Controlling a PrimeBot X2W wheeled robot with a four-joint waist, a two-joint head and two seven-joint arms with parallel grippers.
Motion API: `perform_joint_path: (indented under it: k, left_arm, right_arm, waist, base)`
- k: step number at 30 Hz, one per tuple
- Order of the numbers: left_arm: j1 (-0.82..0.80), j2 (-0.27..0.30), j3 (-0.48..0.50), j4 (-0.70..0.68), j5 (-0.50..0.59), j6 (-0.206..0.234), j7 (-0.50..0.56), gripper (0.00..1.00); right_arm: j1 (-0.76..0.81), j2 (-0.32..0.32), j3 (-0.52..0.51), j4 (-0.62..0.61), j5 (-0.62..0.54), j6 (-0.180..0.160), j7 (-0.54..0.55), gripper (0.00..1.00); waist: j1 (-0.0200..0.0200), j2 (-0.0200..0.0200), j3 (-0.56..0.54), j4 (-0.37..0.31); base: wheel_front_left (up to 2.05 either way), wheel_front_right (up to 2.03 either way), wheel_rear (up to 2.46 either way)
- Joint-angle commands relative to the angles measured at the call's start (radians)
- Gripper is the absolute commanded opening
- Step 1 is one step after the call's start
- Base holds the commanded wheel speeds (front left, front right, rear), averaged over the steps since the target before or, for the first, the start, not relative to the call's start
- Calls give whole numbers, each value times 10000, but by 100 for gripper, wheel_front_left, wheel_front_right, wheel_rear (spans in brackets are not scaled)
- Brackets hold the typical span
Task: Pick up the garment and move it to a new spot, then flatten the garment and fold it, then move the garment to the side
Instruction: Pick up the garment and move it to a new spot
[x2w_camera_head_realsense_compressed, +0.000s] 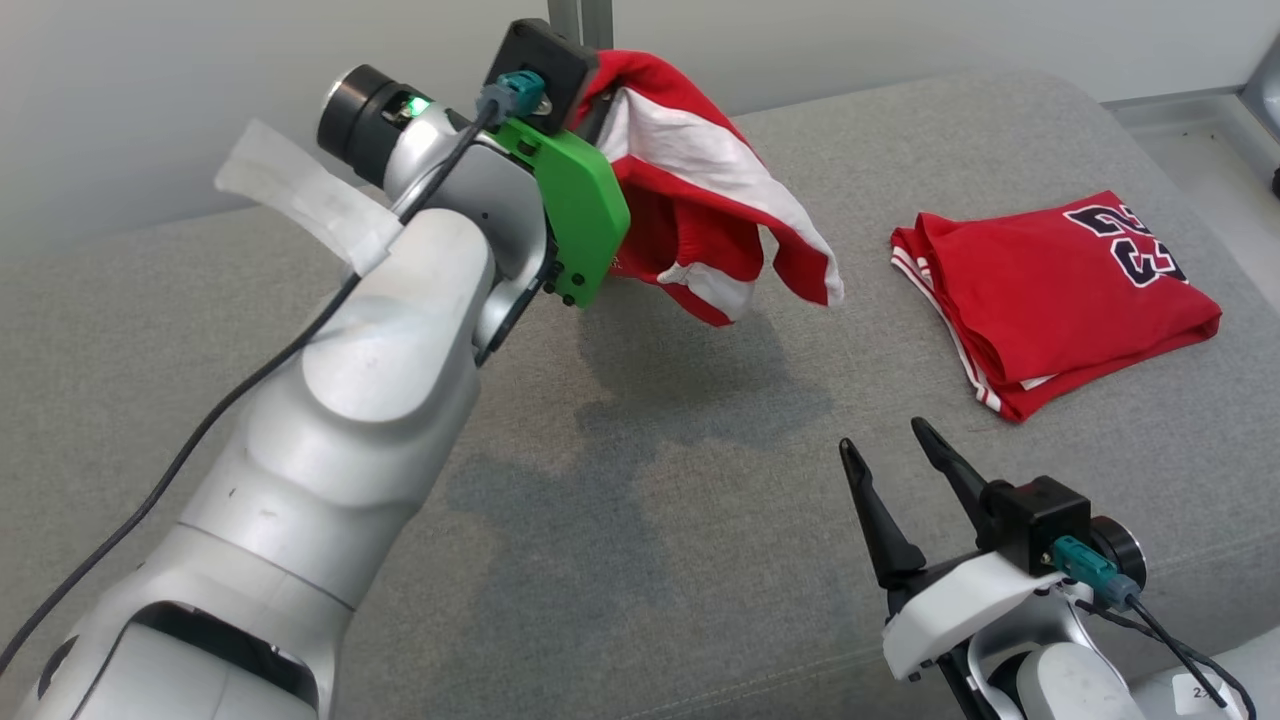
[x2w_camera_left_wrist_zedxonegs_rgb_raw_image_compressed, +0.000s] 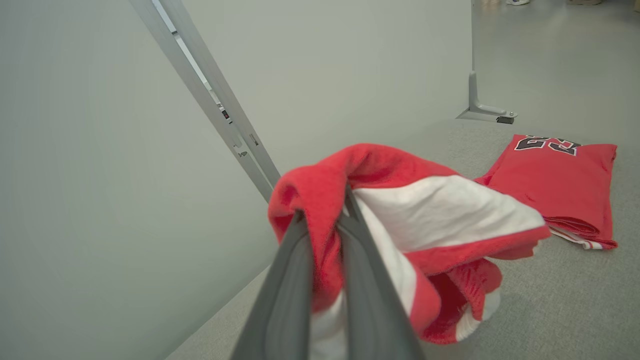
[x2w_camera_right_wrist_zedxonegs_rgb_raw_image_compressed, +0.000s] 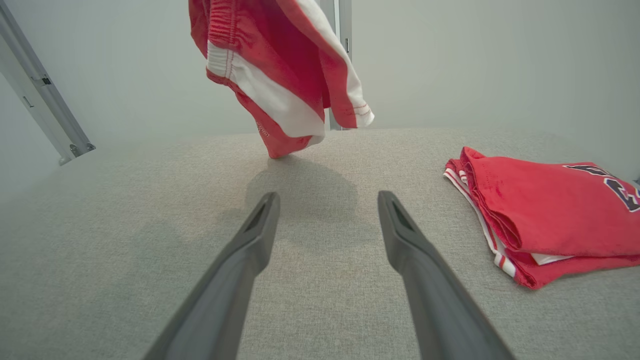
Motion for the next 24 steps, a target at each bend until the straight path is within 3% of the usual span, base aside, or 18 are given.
perform_joint_path:
  k: [1, 8, 14, 22, 23, 24]
  left_arm:
    - [230, -40, -160, -72, 95, -34, -104, 0]
    - [1104, -29, -729, -3, 267, 152, -515, 0]
    - [2152, 461, -988, 446, 252, 341, -281, 0]
    - [3329, 975, -1328, 311, 55, 222, 203, 0]
    - [3468, 997, -1336, 266, 10, 264, 212, 18]
    - [3613, 1032, -1370, 231, 10, 291, 230, 49]
  right_arm:
    - [-149, -5, -67, -13, 97, -4, -100, 100]
    - [-280, -1, -133, 162, 251, -4, -328, 100]
    - [-312, -6, -275, 340, 259, -4, -458, 100]
    - [-169, -6, -345, 529, 250, -4, -465, 100]
    - [-154, -9, -333, 535, 262, -4, -442, 100]
    - [-140, -9, -326, 542, 263, -4, -415, 100]
  waist:
    - [1, -1, 366, -121]
    - [1, -1, 739, 221]
    - [1, -1, 716, 886]
    - [1, -1, 274, 1778]
    - [1, -1, 218, 1837]
    - [1, -1, 167, 1883]
  base:
    - [0, 0, 0]
    - [0, 0, 0]
    - [0, 0, 0]
    - [0, 0, 0]
    - [0, 0, 0]
    - [0, 0, 0]
